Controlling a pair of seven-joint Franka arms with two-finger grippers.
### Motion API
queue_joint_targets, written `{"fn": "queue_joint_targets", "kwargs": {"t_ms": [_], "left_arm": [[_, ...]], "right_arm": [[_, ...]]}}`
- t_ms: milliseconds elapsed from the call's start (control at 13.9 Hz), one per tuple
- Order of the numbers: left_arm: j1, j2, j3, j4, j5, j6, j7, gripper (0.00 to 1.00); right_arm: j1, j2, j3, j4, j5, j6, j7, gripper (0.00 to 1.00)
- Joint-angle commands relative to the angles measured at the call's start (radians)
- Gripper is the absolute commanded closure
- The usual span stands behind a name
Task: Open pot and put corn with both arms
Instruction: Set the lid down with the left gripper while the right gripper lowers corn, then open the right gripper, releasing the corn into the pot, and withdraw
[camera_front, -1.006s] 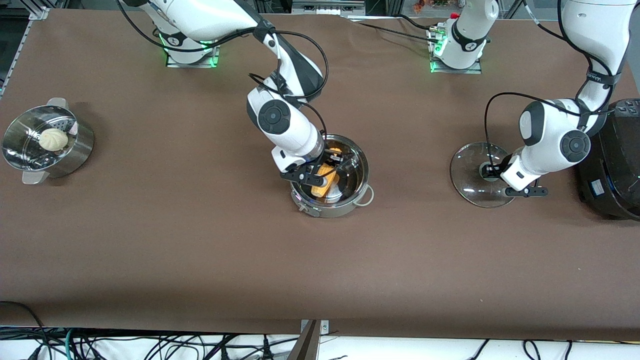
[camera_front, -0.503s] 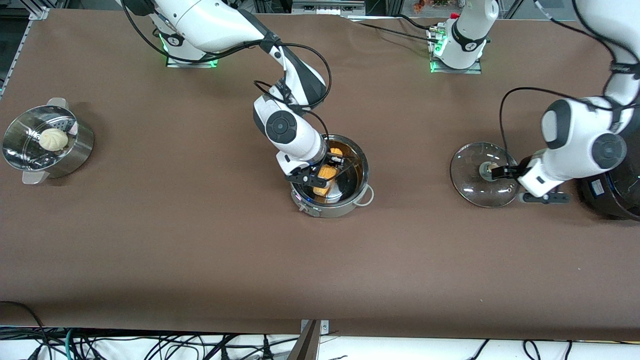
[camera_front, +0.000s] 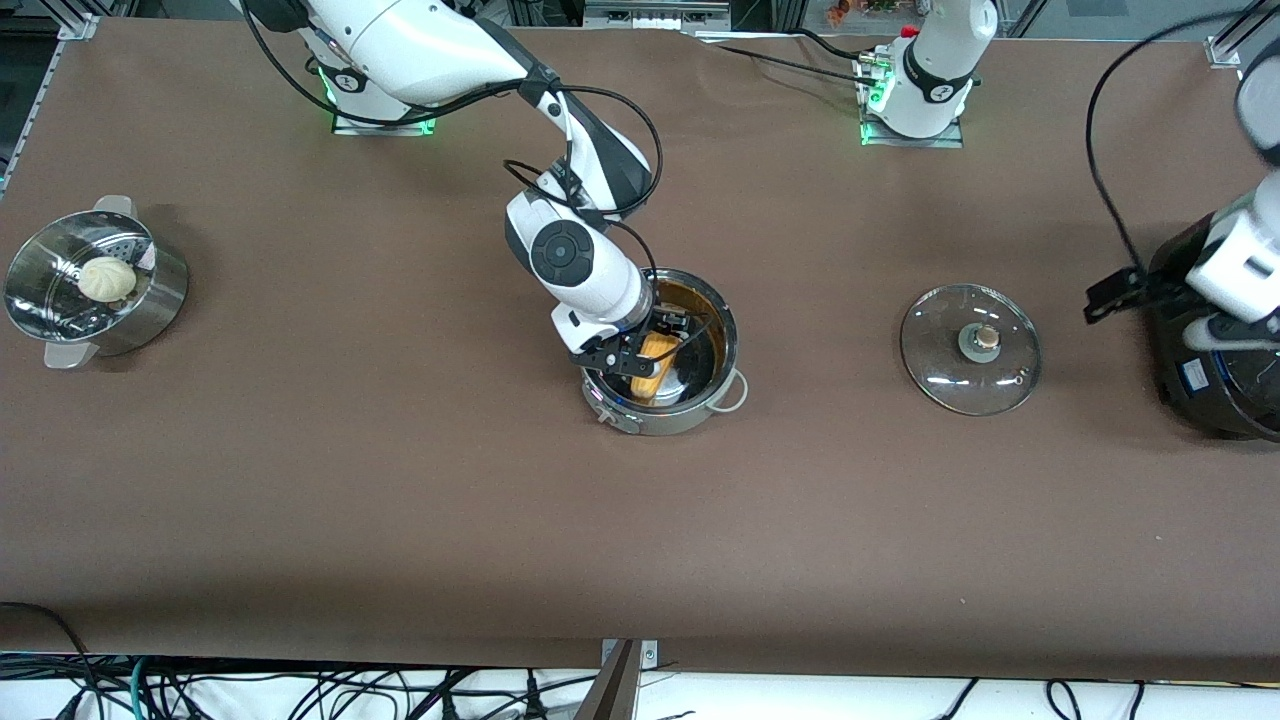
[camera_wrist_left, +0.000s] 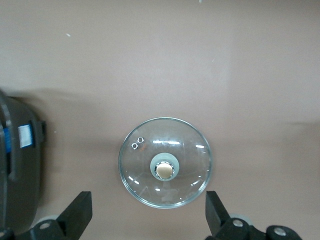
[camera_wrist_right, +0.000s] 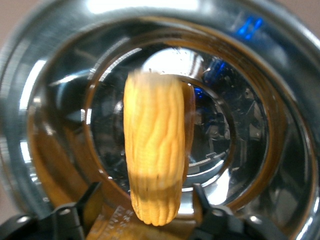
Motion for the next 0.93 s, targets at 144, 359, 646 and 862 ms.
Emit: {"fn": "queue_joint_targets", "kwargs": {"t_ms": [144,359,646,862], "left_arm": [[0.020,-0.005,-0.038,0.159,-0.017,-0.127,-0.094,0.00],[0.014,0.008,-0.043,0.187,-0.018,-0.133,-0.110,0.00],[0.014,0.008,-0.070,0.189,-0.017,-0.182,-0.220,0.00],[0.014,0.008,-0.070,0.189,-0.012,-0.182,-0.213,0.00]], "right_arm": [[-0.010,-0.146,-0.082,0.003,-0.022,-0.140,-0.006,0.00],[-0.010,-0.224,-0.157,0.003,-0.098,-0.242,-0.010,0.00],[-0.010,-0.307,-0.275,0.000,-0.140,-0.402,-0.023,0.00],[-0.010,-0.359,-0.399,0.001,-0.157,-0.579,-0.287,0.00]]}}
